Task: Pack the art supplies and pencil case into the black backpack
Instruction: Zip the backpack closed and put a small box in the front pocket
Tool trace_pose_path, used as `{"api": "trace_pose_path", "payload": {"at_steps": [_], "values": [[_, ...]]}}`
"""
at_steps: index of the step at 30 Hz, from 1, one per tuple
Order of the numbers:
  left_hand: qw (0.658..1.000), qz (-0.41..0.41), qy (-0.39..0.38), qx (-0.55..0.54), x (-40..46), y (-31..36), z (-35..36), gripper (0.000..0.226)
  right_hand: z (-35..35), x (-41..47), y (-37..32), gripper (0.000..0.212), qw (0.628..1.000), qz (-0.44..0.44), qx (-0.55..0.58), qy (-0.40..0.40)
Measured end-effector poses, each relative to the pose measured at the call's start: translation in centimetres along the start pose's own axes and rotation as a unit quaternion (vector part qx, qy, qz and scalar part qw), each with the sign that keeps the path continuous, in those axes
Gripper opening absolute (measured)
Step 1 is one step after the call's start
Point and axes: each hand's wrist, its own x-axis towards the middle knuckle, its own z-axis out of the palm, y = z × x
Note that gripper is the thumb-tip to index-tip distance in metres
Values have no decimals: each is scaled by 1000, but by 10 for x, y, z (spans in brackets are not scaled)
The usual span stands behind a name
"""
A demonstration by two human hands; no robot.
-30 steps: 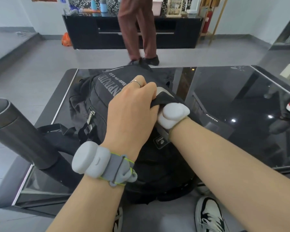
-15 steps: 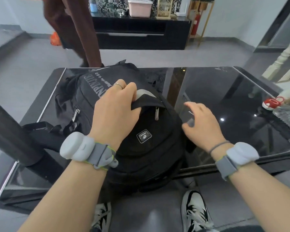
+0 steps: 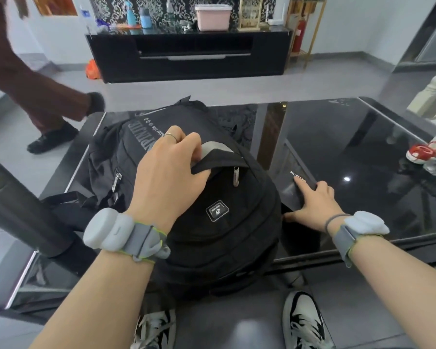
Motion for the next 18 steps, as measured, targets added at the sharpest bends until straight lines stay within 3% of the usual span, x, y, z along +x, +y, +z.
{"api": "trace_pose_path", "payload": {"at_steps": [4,7,11,13,15,18], "values": [[1000,1,-6,-3,-1,-2,-1,22,-16,-7,7,118,978,64,199,8],[1000,-8,-16,-11,0,-4,-2,24,-38,-24,-1,110,878,82,472,14],[999,-33,-22,-34,1,-7,-4,26,-74,-78,-34,51,738,-56,671,-44],[997,-45,-21,-56,2,-8,-4,27,-81,-108,-52,67,701,-144,695,-70],[994,-59,-18,-88,4,-7,-5,30,-73,-131,-68,90,719,-217,656,-72],[989,-85,-14,-122,9,-7,-7,31,-46,-147,-90,110,824,-278,490,-48]]}}
